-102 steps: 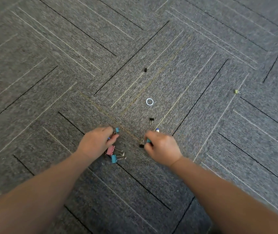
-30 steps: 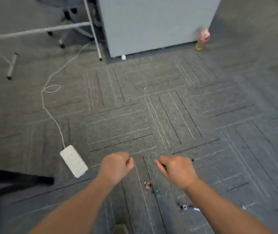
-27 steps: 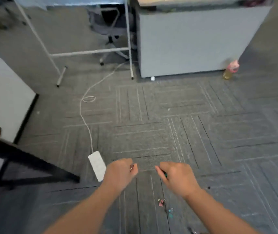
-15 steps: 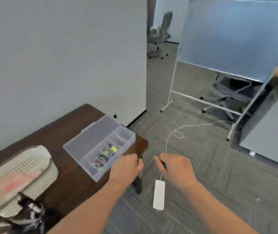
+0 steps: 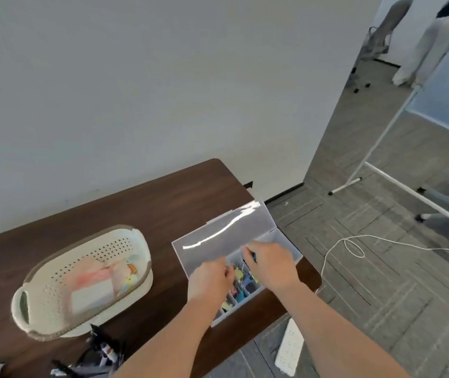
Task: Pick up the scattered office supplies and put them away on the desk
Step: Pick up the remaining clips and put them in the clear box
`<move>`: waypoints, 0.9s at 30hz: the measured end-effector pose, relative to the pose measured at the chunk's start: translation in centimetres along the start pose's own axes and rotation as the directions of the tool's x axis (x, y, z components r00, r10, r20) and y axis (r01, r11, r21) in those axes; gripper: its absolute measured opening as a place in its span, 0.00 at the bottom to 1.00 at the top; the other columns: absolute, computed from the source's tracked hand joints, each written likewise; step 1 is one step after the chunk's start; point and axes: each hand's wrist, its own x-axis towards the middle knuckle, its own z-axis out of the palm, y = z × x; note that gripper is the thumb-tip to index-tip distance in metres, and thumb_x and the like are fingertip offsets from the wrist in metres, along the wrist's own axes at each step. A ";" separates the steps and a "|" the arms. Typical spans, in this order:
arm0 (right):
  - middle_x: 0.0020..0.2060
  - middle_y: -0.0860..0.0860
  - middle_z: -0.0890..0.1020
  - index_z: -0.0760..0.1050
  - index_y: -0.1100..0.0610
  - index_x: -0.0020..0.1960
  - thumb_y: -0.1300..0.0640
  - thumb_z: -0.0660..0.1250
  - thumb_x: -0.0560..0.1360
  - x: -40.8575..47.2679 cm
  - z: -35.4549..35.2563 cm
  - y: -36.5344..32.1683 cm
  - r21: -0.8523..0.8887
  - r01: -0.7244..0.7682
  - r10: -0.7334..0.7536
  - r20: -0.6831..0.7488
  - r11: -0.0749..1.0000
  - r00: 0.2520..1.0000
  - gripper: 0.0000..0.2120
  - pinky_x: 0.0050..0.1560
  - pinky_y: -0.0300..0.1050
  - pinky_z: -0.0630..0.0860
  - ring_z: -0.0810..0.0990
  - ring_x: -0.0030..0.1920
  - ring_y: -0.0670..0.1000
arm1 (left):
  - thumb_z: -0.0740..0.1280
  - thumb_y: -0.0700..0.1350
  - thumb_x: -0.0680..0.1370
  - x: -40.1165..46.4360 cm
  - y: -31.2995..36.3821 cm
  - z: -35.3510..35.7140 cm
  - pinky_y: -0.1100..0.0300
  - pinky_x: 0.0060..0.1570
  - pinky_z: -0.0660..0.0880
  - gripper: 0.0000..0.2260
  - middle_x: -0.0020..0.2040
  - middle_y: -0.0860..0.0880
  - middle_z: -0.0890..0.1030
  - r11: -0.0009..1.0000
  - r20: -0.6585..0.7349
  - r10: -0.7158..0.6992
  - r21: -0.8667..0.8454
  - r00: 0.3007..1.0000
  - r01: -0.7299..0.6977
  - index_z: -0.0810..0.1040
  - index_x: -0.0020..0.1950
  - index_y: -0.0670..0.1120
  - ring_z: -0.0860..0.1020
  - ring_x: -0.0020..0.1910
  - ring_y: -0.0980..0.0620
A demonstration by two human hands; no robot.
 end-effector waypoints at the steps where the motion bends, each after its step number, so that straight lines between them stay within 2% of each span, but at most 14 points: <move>1: 0.29 0.44 0.72 0.68 0.48 0.38 0.46 0.56 0.81 0.6 0.8 0.5 0.009 0.026 -0.026 0.036 1.000 0.999 0.14 0.29 0.31 0.58 0.68 0.26 0.41 | 0.59 0.51 0.79 0.3 0.1 0.6 0.57 0.36 0.78 0.14 0.31 0.52 0.75 1.000 0.008 -0.008 0.004 1.000 0.008 0.68 0.33 0.51 0.76 0.30 0.54; 3: 0.32 0.44 0.74 0.69 0.47 0.40 0.45 0.56 0.81 1.3 2.2 1.6 0.035 0.092 -0.095 0.108 0.995 0.990 0.13 0.33 0.32 0.63 0.72 0.30 0.41 | 0.59 0.50 0.79 0.7 0.2 1.9 0.57 0.37 0.79 0.13 0.32 0.53 0.77 1.000 0.039 -0.015 0.013 0.999 0.015 0.70 0.35 0.51 0.77 0.30 0.55; 6: 0.35 0.44 0.74 0.69 0.47 0.40 0.42 0.56 0.80 1.8 3.3 3.0 0.122 0.167 -0.187 0.179 0.978 0.966 0.13 0.36 0.33 0.64 0.73 0.34 0.42 | 0.60 0.51 0.79 1.0 0.5 3.2 0.57 0.40 0.80 0.09 0.37 0.53 0.78 1.000 0.019 -0.013 0.022 1.000 0.012 0.72 0.39 0.52 0.77 0.34 0.57; 9: 0.45 0.44 0.72 0.73 0.47 0.47 0.37 0.53 0.77 1.9 3.7 3.8 0.227 0.182 -0.238 0.249 0.957 0.939 0.17 0.42 0.35 0.70 0.72 0.44 0.43 | 0.61 0.53 0.78 0.7 0.4 4.2 0.58 0.47 0.77 0.08 0.48 0.54 0.76 0.997 -0.022 0.057 0.062 0.998 -0.055 0.77 0.51 0.52 0.75 0.48 0.55; 12: 0.50 0.44 0.72 0.74 0.48 0.54 0.41 0.52 0.80 2.1 3.6 4.5 0.333 0.141 -0.240 0.277 0.932 0.930 0.16 0.51 0.37 0.71 0.71 0.51 0.43 | 0.60 0.52 0.78 0.1 0.5 4.7 0.58 0.54 0.74 0.10 0.53 0.56 0.75 0.995 -0.070 0.102 0.019 0.992 -0.100 0.78 0.54 0.53 0.72 0.54 0.54; 15: 0.50 0.43 0.73 0.73 0.49 0.53 0.47 0.51 0.82 2.0 3.2 5.0 0.383 0.118 -0.228 0.256 0.916 0.939 0.13 0.52 0.37 0.71 0.72 0.51 0.43 | 0.59 0.49 0.80 -0.6 0.9 4.7 0.56 0.62 0.69 0.11 0.60 0.57 0.74 0.992 -0.087 0.123 -0.022 0.989 -0.126 0.78 0.59 0.54 0.70 0.59 0.55; 17: 0.47 0.44 0.73 0.70 0.48 0.47 0.50 0.52 0.82 1.6 2.6 5.3 0.375 0.103 -0.200 0.230 0.921 0.952 0.10 0.48 0.36 0.70 0.72 0.47 0.42 | 0.58 0.48 0.80 -0.9 1.2 4.5 0.57 0.62 0.69 0.11 0.59 0.57 0.75 0.989 -0.098 0.146 0.000 0.984 -0.147 0.78 0.58 0.54 0.70 0.58 0.57; 19: 0.42 0.43 0.72 0.67 0.46 0.44 0.51 0.54 0.82 1.0 1.7 5.5 0.368 0.097 -0.172 0.175 0.925 0.969 0.09 0.45 0.35 0.68 0.71 0.43 0.41 | 0.58 0.49 0.79 -1.2 1.8 4.0 0.59 0.58 0.71 0.10 0.53 0.57 0.77 0.981 -0.107 0.192 0.037 0.976 -0.189 0.78 0.54 0.54 0.72 0.53 0.57; 22: 0.39 0.43 0.72 0.69 0.48 0.41 0.53 0.59 0.79 -0.9 0.0 6.3 0.329 0.087 -0.124 0.095 0.940 0.988 0.08 0.39 0.33 0.68 0.71 0.40 0.43 | 0.58 0.48 0.78 -2.0 3.5 3.7 0.59 0.51 0.73 0.10 0.45 0.55 0.78 0.945 -0.067 0.321 0.084 0.945 -0.315 0.79 0.47 0.51 0.73 0.47 0.55; 25: 0.42 0.44 0.74 0.73 0.50 0.45 0.52 0.60 0.77 -4.2 -1.6 7.9 0.256 0.005 -0.017 0.042 0.967 0.999 0.05 0.37 0.38 0.74 0.74 0.40 0.44 | 0.56 0.48 0.76 -2.5 5.7 4.6 0.60 0.48 0.72 0.12 0.44 0.53 0.78 0.869 -0.002 0.485 0.110 0.875 -0.482 0.79 0.45 0.50 0.73 0.45 0.54; 27: 0.43 0.45 0.76 0.74 0.51 0.46 0.51 0.58 0.77 -7.4 -2.6 9.2 0.216 -0.077 0.076 0.015 0.973 0.997 0.07 0.37 0.44 0.76 0.75 0.43 0.46 | 0.55 0.49 0.76 -2.8 7.2 5.9 0.57 0.47 0.72 0.13 0.43 0.52 0.78 0.795 0.070 0.591 0.122 0.804 -0.595 0.78 0.44 0.50 0.73 0.44 0.52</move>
